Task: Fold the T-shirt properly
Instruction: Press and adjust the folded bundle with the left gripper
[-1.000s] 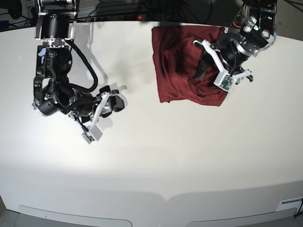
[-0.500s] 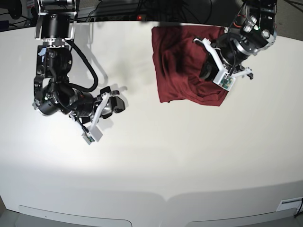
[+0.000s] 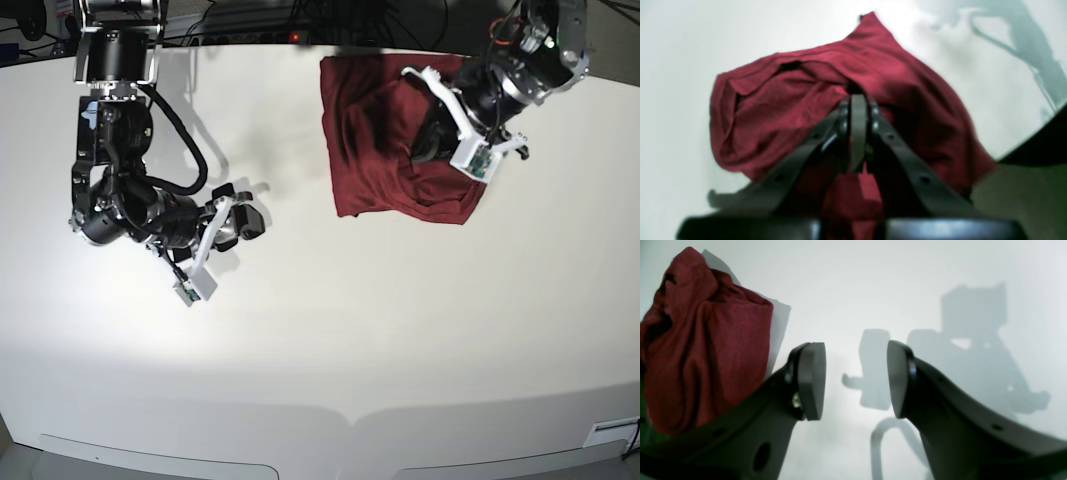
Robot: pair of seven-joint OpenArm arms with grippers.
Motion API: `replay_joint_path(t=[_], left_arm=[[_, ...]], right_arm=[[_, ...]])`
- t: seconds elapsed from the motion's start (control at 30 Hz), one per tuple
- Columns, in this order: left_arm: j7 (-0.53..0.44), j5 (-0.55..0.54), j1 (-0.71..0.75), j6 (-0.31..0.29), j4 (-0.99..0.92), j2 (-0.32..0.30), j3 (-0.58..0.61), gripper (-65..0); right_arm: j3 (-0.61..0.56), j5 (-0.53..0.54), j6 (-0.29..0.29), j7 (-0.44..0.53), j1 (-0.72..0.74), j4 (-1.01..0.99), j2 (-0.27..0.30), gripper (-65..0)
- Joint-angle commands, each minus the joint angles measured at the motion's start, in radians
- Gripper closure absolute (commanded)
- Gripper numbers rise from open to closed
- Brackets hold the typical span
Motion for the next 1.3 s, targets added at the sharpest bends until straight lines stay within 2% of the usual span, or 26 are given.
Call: replay_joint_path(t=[0.0,0.17,0.3,0.47,0.63,0.8,0.97,1.13,1.23,1.27], left_arm=[[-0.037,-0.009,0.026,-0.003,0.041,-0.004,-0.019,0.0],[-0.125,-0.01,0.15,-0.003,0.086,-0.003,-0.149,0.0],[-0.13,-0.01,0.221,-0.002,0.086,-0.003,-0.258,0.0],[-0.116,-0.01,0.285,-0.002,0.086,-0.004,-0.34,0.0],[-0.041,-0.01,0.339,-0.003,0.086,-0.003,-0.371,0.0],[-0.039,0.001,0.382,-0.003,0.086,-0.004,-0.371,0.0],[-0.072,0.105,0.382,0.001,0.086,-0.003,-0.371,0.0],[-0.092,0.13,0.376,0.03,0.086,-0.004,-0.371,0.0],[-0.097,0.19,0.375,0.108,0.086,-0.004,-0.371,0.0],[-0.1,0.223,0.373,0.142,0.086,-0.004,-0.371,-5.7]], right_arm=[[0.002,0.023,0.005,0.02,0.021,0.018,0.005,-29.9],[0.002,0.023,0.005,0.02,0.021,0.018,0.006,-29.9],[0.002,0.024,0.005,0.02,0.02,0.018,0.005,-29.9],[0.002,0.024,0.005,0.021,0.021,0.018,0.006,-29.9],[0.002,0.024,0.005,0.021,0.02,0.018,0.006,-29.9],[0.002,0.024,0.005,0.02,0.021,0.018,0.005,-29.9],[0.002,0.024,0.005,0.02,0.021,0.018,0.005,-29.9],[0.002,0.024,0.005,0.019,0.021,0.018,0.005,-29.9],[0.002,0.024,0.005,0.019,0.02,0.018,0.005,-29.9],[0.002,0.024,0.005,0.019,0.021,0.018,0.005,-29.9]])
